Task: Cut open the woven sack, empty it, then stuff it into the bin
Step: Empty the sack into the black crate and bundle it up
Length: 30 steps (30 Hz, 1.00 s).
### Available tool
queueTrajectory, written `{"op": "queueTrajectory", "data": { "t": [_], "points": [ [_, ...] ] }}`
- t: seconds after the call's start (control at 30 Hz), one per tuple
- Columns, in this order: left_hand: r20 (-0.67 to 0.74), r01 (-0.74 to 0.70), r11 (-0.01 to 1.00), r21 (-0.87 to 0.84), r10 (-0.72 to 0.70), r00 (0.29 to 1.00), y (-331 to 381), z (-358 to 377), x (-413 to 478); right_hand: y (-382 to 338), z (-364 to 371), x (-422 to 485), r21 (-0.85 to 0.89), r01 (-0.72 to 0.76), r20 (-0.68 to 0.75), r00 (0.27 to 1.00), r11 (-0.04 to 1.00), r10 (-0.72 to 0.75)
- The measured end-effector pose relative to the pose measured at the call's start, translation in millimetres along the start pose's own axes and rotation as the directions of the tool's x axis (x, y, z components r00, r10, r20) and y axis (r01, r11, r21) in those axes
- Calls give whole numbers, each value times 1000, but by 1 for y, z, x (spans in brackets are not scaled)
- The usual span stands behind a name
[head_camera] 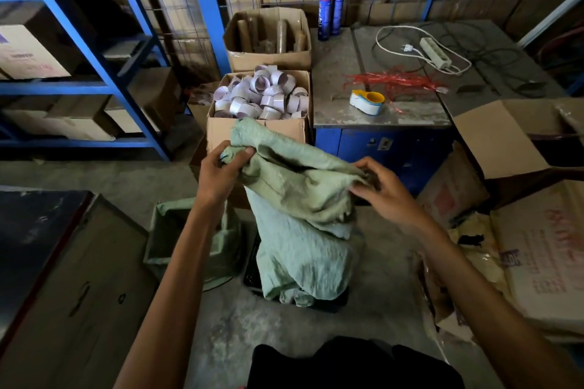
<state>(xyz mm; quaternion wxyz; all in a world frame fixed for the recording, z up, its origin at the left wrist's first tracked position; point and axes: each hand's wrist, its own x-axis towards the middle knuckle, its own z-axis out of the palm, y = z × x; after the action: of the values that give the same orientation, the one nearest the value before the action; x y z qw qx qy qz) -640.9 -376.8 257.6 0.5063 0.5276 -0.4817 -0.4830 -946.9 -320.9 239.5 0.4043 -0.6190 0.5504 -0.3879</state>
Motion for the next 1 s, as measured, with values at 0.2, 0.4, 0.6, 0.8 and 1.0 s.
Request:
{"op": "queueTrajectory", "data": {
  "t": [0.2,0.4,0.6,0.8,1.0],
  "points": [
    [133,-27,986,165,5,991,11,30,-18,-24,31,14,290,-81,-183,973,954,138],
    [700,-55,996,76,-14,714,3,57,-22,-54,43,30,288,-63,-204,971,955,126],
    [503,-393,890,231,237,831,4,78,-13,-53,26,27,252,-123,-75,986,960,146],
    [335,-344,928,140,283,899,-1,78,-5,-13,-4,-5,160,2,26,1000,987,-7],
    [388,-137,978,-159,190,902,20,86,-10,31,13,-22,-150,-69,131,987,986,89]
  ]
}}
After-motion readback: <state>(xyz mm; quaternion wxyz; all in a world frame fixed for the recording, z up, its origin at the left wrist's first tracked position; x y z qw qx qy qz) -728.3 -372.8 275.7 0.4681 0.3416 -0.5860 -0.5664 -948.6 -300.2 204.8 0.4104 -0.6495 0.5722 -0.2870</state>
